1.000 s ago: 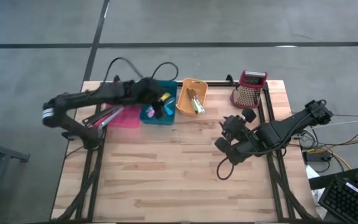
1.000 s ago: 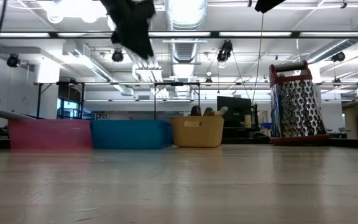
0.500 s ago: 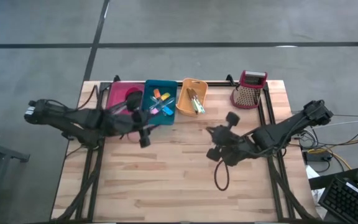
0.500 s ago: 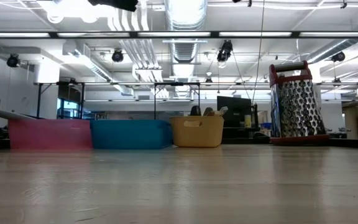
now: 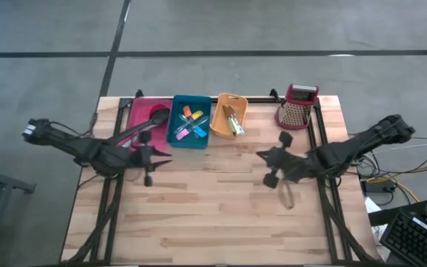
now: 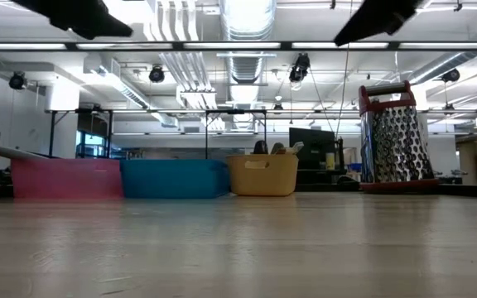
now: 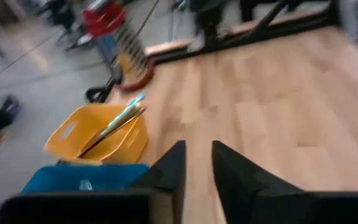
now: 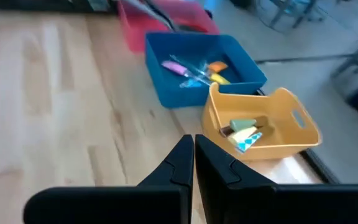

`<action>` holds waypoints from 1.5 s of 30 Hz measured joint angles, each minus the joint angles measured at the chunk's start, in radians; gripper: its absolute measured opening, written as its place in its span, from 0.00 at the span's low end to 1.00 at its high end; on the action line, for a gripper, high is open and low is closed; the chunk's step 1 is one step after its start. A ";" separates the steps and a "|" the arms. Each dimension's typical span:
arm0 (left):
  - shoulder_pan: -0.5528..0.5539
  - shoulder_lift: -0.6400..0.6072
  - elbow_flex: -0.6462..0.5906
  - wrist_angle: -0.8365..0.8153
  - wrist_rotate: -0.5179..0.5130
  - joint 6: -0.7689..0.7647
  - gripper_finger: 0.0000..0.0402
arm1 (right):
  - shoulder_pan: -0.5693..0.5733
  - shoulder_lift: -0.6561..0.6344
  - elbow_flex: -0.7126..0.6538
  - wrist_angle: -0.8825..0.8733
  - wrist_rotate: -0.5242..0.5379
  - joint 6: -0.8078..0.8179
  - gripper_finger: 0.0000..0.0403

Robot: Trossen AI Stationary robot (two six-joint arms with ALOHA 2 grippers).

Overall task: Pick & Place Kitchen Items
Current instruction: Return to Home Position

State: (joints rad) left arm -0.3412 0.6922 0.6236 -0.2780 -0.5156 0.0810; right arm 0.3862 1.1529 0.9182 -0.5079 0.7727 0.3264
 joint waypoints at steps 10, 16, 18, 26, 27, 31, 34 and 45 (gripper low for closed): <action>0.000 -0.357 -0.191 0.060 0.150 0.112 0.04 | -0.046 -0.443 -0.387 0.399 -0.225 -0.177 0.02; 0.001 -0.498 -0.257 0.071 0.159 0.208 0.03 | -0.166 -0.605 -0.532 0.571 -0.422 -0.339 0.02; 0.001 -0.534 -0.287 0.071 0.182 0.245 0.01 | -0.227 -0.635 -0.560 0.599 -0.484 -0.369 0.02; 0.009 -0.618 -0.373 0.134 0.228 0.318 0.02 | -0.453 -0.693 -0.629 0.611 -0.741 -0.527 0.02; 0.010 -0.624 -0.389 0.147 0.227 0.322 0.01 | -0.473 -0.693 -0.638 0.611 -0.747 -0.539 0.02; 0.020 -0.634 -0.465 0.183 0.202 0.329 0.01 | -0.530 -0.692 -0.675 0.609 -0.729 -0.501 0.02; 0.022 -0.634 -0.511 0.229 0.197 0.368 0.03 | -0.546 -0.693 -0.693 0.609 -0.667 -0.390 0.02; 0.186 -0.632 -0.615 0.330 0.286 0.280 0.01 | -0.547 -0.693 -0.728 0.570 -0.510 -0.535 0.02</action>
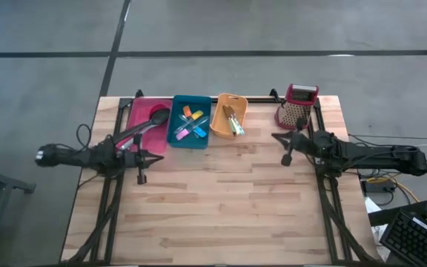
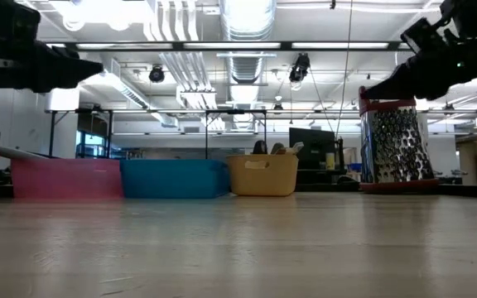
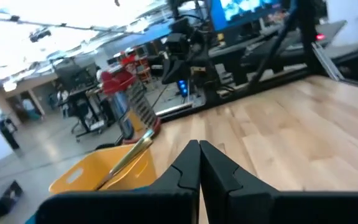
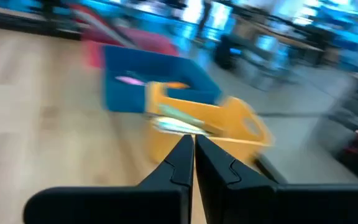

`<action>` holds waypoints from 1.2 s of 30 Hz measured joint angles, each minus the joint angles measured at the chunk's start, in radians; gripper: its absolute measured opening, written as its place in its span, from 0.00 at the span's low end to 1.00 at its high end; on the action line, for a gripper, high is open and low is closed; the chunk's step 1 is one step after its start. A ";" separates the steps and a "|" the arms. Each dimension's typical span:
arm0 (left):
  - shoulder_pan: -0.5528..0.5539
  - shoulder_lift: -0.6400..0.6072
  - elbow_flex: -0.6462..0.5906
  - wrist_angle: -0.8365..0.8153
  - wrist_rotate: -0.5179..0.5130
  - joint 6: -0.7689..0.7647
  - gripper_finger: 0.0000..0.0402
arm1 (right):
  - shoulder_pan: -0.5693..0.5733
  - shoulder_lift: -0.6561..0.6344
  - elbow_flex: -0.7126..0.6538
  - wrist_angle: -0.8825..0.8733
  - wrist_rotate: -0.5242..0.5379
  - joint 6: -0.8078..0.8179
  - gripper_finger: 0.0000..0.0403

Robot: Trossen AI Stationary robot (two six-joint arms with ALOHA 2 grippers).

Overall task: Pick & Place Kitchen Items
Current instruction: Return to Home Position

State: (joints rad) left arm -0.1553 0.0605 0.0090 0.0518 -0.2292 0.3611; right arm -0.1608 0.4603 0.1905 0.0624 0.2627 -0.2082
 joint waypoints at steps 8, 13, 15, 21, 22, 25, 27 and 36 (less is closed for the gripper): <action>0.215 0.004 0.000 -0.012 0.084 -0.083 0.02 | 0.001 0.002 0.030 -0.005 0.127 -0.002 0.02; 0.277 0.005 0.000 -0.021 0.075 -0.073 0.04 | 0.001 0.005 0.037 -0.006 0.128 -0.001 0.02; 0.287 0.005 -0.001 -0.022 0.072 -0.092 0.05 | 0.001 0.005 0.036 -0.005 0.128 -0.001 0.02; 0.288 0.005 -0.001 -0.024 0.071 -0.207 0.05 | 0.001 0.008 0.035 -0.006 0.128 -0.002 0.02; 0.288 0.005 -0.001 -0.024 0.071 -0.209 0.05 | 0.001 0.008 0.035 -0.006 0.128 -0.002 0.02; 0.288 0.005 -0.001 -0.024 0.071 -0.205 0.05 | 0.001 0.008 0.035 -0.006 0.128 -0.001 0.02; 0.288 0.005 -0.002 -0.019 0.070 -0.205 0.05 | 0.001 0.008 0.035 -0.006 0.128 -0.002 0.02; 0.288 0.005 -0.002 -0.011 0.065 -0.205 0.05 | 0.001 0.008 0.034 -0.006 0.128 -0.001 0.02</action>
